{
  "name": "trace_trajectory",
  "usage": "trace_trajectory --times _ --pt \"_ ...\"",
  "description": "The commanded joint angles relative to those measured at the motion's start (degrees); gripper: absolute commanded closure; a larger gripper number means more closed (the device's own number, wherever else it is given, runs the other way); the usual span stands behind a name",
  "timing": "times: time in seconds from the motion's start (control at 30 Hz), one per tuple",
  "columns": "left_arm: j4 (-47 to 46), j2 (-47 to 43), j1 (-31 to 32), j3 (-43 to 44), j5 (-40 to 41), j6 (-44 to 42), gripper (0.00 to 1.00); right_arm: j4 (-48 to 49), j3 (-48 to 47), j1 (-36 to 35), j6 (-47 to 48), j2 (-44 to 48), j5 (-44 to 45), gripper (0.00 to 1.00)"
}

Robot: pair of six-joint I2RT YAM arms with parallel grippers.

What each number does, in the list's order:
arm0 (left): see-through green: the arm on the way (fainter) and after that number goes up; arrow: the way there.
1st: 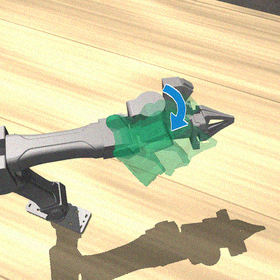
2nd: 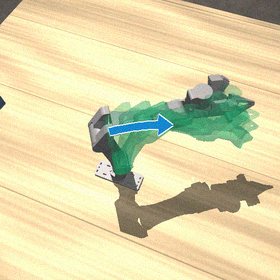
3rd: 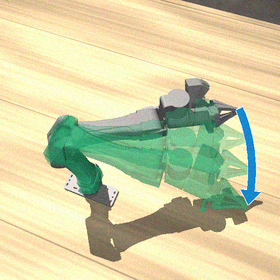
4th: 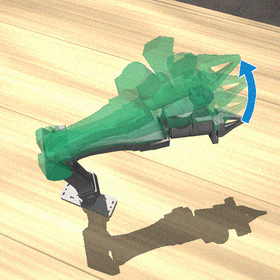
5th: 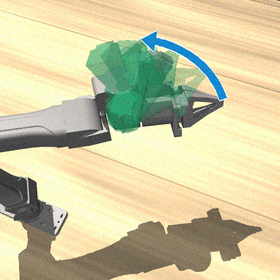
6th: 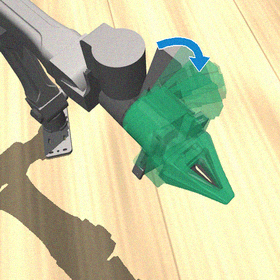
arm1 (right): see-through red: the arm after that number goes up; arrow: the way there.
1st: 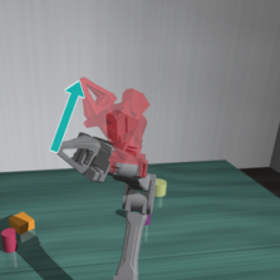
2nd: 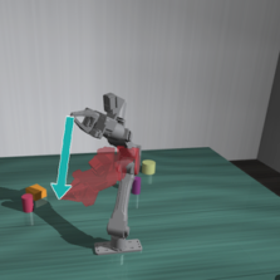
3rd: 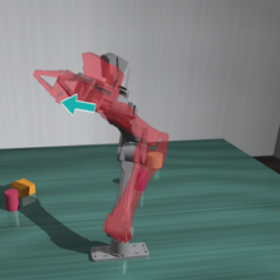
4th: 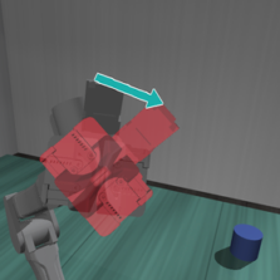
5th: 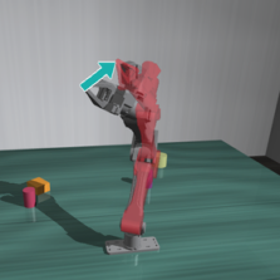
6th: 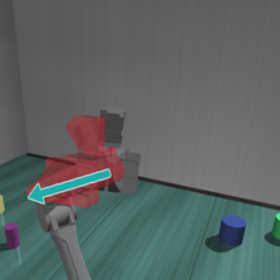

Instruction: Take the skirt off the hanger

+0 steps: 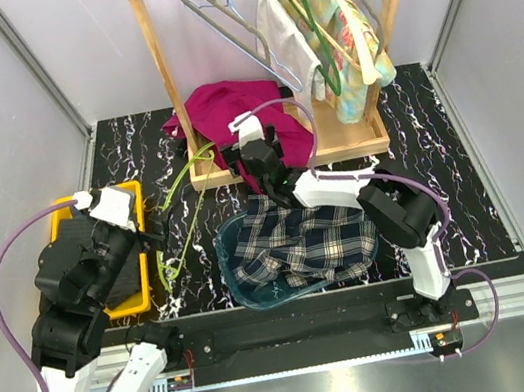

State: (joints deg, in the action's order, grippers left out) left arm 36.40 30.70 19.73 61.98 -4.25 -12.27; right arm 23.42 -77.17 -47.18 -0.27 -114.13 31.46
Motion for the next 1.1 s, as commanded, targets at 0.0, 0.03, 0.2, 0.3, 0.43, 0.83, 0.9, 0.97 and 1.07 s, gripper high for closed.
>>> trace_trajectory --times 0.0,0.03,0.2,0.3,0.43,0.83,0.9,0.97,1.07 --pt "-2.0 -0.5 -0.3 -0.1 0.5 -0.7 0.01 0.6 0.6 1.9 -7.4 -0.2 2.7 0.0" --pt "-2.0 -0.5 -0.3 -0.1 0.4 -0.6 0.01 0.5 1.0 2.8 -8.5 -0.2 2.6 0.0" --pt "-1.9 -0.5 -0.3 -0.5 0.3 -0.1 0.01 -1.1 1.7 6.5 -15.3 -0.5 -1.0 0.01" --pt "-1.9 -0.4 -0.3 -0.5 0.2 0.0 0.01 -2.8 1.1 8.8 -19.3 -1.5 -7.4 0.0" --pt "-1.9 -0.3 -0.3 -0.5 0.1 0.0 0.01 -7.9 -2.7 10.0 -23.0 -3.2 -15.6 0.0" --pt "-2.9 0.2 -0.3 -0.9 -1.1 0.8 0.01 -12.6 -6.8 9.3 -24.9 -7.5 -23.8 0.0" --pt "-2.9 -0.1 -0.3 -1.0 -1.0 0.8 0.01 -12.3 -6.8 9.3 -24.5 -8.0 -24.5 0.08" --pt "-2.8 -0.2 -0.3 -1.2 -0.8 0.6 0.01 -10.5 -5.6 9.3 -24.6 -7.9 -25.0 0.4" --pt "-2.7 -0.6 -0.3 -1.2 -0.4 0.3 0.01 -10.2 -4.9 9.3 -24.4 -7.8 -24.5 0.93"
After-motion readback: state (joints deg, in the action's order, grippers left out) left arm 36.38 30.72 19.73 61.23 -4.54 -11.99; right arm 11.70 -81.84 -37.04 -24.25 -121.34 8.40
